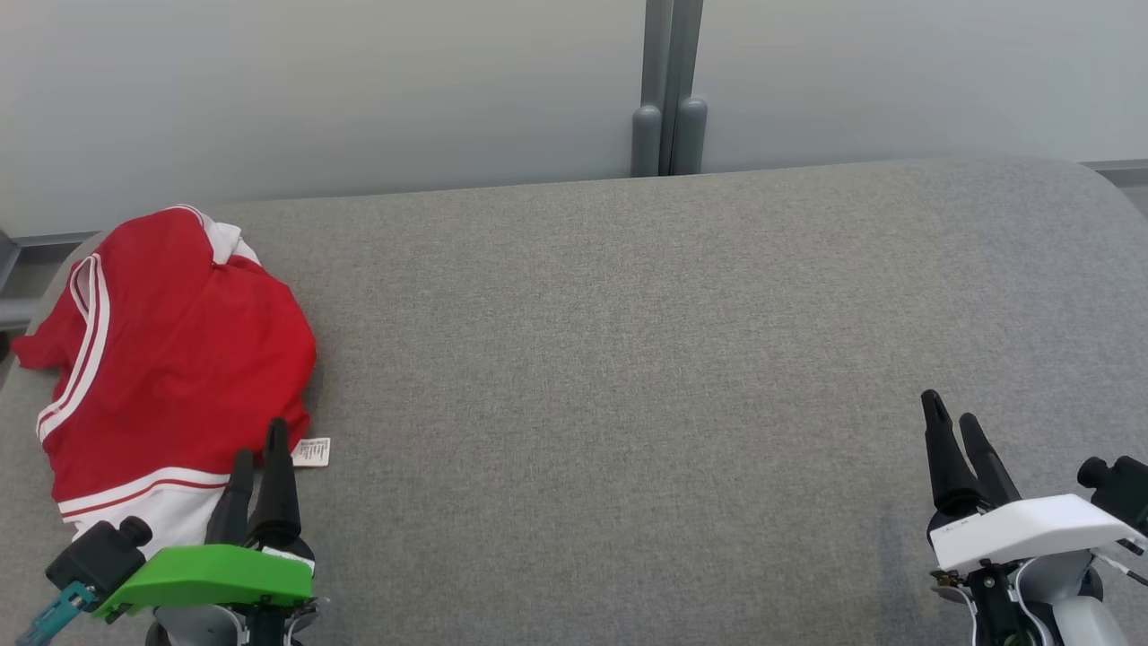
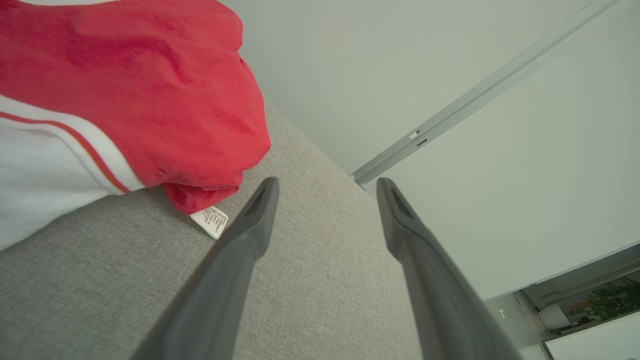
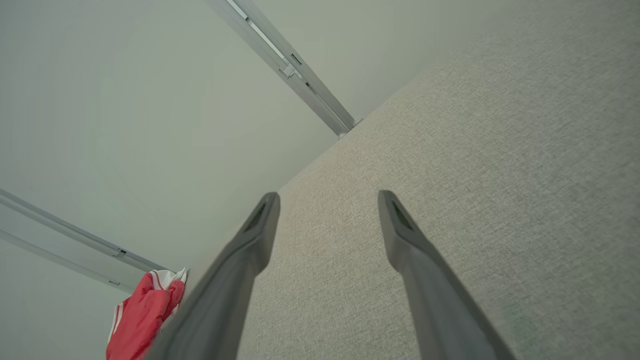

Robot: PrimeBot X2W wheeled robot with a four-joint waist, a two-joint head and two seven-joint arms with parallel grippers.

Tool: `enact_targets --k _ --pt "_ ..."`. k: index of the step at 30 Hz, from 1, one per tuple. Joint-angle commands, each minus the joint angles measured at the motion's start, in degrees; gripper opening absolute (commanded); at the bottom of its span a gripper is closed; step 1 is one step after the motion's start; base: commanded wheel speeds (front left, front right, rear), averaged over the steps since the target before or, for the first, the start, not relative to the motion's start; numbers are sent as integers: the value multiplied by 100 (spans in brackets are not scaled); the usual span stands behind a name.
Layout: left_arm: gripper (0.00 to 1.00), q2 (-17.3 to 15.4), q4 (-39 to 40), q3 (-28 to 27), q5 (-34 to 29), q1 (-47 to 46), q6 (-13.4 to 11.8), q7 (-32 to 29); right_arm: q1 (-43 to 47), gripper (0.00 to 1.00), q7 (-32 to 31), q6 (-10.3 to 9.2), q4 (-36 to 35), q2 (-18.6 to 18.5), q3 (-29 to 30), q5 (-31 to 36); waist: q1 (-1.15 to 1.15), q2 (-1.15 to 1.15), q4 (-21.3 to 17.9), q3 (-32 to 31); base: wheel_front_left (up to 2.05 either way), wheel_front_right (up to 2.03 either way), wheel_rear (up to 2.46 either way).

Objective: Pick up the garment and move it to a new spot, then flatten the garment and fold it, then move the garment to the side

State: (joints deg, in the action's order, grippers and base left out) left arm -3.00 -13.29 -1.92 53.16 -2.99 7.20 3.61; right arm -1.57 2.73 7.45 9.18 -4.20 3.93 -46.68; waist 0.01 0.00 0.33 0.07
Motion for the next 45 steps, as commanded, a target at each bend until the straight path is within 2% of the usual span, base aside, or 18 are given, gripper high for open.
enact_targets --k 1,24,45 --pt "100 -80 86 21 -250 -51 21 59 -101 100 77 2 -81 -63 -37 250 0 0 -1 -2 0 0 0" --pt "100 -304 -78 324 -1973 -9 28 434 -82 100 478 3 4 -195 -245 1887 0 0 0 -25 0 0 0" --pt "100 -435 -292 483 -2908 105 32 728 121 100 792 4 241 -308 -182 2849 0 0 22 -25 0 0 0"
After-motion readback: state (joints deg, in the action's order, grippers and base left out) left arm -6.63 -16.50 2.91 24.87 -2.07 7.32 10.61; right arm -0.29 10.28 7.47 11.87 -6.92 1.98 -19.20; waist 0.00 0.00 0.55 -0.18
